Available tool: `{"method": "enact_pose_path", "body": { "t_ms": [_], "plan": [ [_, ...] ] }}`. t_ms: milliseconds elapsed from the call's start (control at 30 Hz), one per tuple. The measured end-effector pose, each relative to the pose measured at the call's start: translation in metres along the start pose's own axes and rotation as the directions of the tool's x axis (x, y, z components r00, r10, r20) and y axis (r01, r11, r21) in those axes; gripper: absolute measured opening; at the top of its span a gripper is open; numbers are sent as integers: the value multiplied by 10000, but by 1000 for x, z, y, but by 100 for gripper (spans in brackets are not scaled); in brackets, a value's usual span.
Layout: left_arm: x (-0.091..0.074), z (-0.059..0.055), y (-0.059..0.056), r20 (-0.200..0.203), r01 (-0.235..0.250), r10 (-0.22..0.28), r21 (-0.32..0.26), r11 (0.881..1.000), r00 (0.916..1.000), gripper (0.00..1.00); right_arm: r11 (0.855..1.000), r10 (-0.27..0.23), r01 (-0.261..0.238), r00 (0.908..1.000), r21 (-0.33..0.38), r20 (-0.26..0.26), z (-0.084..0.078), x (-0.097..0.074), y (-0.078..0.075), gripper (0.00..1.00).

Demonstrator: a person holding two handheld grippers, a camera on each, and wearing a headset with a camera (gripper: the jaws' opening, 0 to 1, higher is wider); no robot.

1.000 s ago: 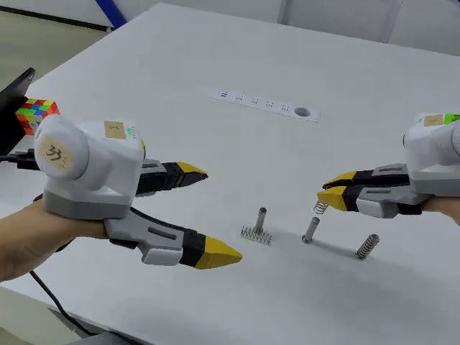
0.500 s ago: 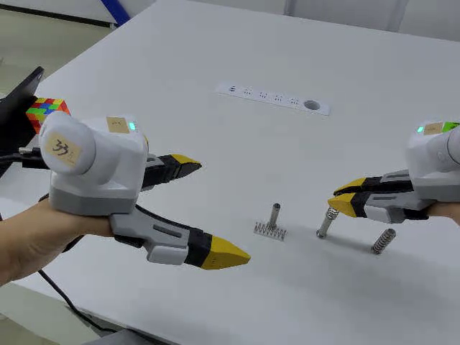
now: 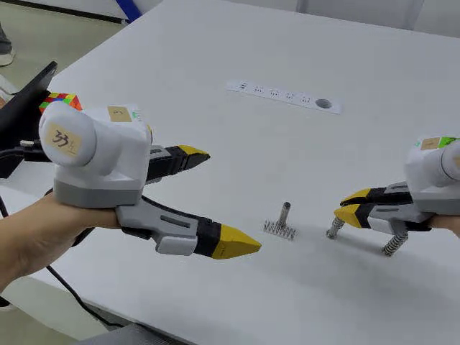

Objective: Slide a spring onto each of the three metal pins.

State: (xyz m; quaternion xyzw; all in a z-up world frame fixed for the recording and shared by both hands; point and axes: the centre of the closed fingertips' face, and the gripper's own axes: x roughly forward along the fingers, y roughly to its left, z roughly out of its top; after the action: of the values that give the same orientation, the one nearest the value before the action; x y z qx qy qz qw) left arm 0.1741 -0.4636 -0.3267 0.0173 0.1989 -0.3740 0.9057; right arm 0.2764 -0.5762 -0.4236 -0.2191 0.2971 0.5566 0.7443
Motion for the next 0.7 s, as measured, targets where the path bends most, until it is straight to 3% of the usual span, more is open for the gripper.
{"method": "enact_pose_path", "body": {
  "t_ms": [167,633,700],
  "plan": [
    [-3,9,0,479,-34,47,-264,9996,9988,94,9998,93,-91,9999,149,-78,-5,5,1,12],
    [-4,2,3,310,-133,145,-381,9992,9994,93,9999,141,-136,9988,100,-458,-17,12,4,12],
    [-5,6,3,543,-115,147,-581,9982,9984,93,9998,152,-147,9988,106,-455,-17,12,5,12]
  ]
}}
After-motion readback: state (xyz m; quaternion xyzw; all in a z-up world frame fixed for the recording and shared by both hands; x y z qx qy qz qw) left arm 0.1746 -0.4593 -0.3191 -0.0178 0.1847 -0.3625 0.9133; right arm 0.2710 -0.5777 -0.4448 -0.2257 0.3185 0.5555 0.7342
